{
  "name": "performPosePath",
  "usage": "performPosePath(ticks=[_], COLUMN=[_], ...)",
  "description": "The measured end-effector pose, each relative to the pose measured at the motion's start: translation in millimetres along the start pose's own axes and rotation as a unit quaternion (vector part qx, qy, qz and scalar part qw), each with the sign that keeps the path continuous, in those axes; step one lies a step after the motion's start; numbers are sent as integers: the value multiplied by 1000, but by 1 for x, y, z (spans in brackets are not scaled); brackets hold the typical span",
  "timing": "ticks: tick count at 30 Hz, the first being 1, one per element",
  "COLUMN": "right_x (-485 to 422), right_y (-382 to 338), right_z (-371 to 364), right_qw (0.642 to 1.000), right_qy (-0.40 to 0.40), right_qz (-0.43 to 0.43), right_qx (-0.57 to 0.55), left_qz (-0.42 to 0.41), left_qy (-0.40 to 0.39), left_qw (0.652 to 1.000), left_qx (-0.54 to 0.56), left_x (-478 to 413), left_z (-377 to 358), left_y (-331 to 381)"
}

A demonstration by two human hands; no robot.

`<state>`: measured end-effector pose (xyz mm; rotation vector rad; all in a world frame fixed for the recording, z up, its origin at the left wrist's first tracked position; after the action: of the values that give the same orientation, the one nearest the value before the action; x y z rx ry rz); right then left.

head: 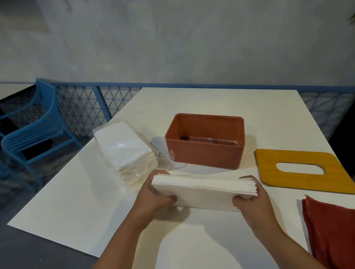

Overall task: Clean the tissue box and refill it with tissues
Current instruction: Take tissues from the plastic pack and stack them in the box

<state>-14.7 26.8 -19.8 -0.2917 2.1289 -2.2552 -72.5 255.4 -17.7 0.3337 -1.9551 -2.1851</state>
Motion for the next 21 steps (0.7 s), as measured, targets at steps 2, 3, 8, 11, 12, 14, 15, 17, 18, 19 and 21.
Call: performPosePath(ticks=[2, 3, 8, 11, 12, 14, 15, 17, 18, 19, 21], right_x=[-1, -1, 0, 2, 2, 4, 4, 4, 3, 3, 3], right_y=[-3, -5, -7, -6, -6, -5, -4, -2, -2, -2, -7], right_z=[0, 0, 2, 2, 3, 3, 3, 2, 1, 0, -1], right_qw=[1000, 1000, 1000, 999, 999, 1000, 1000, 999, 999, 999, 999], right_qy=[5, 8, 13, 11, 9, 7, 6, -2, -5, -5, 4], right_qz=[-1, -3, -12, -20, -19, -17, -17, -19, -24, -29, -36], right_qx=[-5, -11, -18, -23, -25, -24, -23, -27, -29, -31, -36], left_qz=[14, 16, 19, 46, 49, 48, 46, 50, 51, 48, 28], left_qy=[15, 25, 27, 33, 38, 43, 43, 40, 41, 46, 61], left_qw=[1000, 1000, 999, 998, 998, 998, 998, 998, 998, 998, 997], left_qx=[6, 8, -4, -1, -3, -4, -3, -2, -3, -10, -37], left_x=[1, 1, 1, 4, 4, 5, 5, 5, 5, 4, 2], left_z=[-2, -3, -6, -8, -8, -8, -8, -10, -11, -12, -15], left_y=[-2, -2, 2, -3, -5, -7, -8, -9, -9, -9, 0])
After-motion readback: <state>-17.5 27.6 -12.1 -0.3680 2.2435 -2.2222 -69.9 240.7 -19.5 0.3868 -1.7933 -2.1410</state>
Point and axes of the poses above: each hand's wrist, its own x-axis away from the middle knuckle, its own z-axis out of the back of the hand, y = z × x, the point moved 2 cm from there along -x, towards the middle knuckle, and after that the axes turned 6 degrees about -z, right-handed, at the moved point
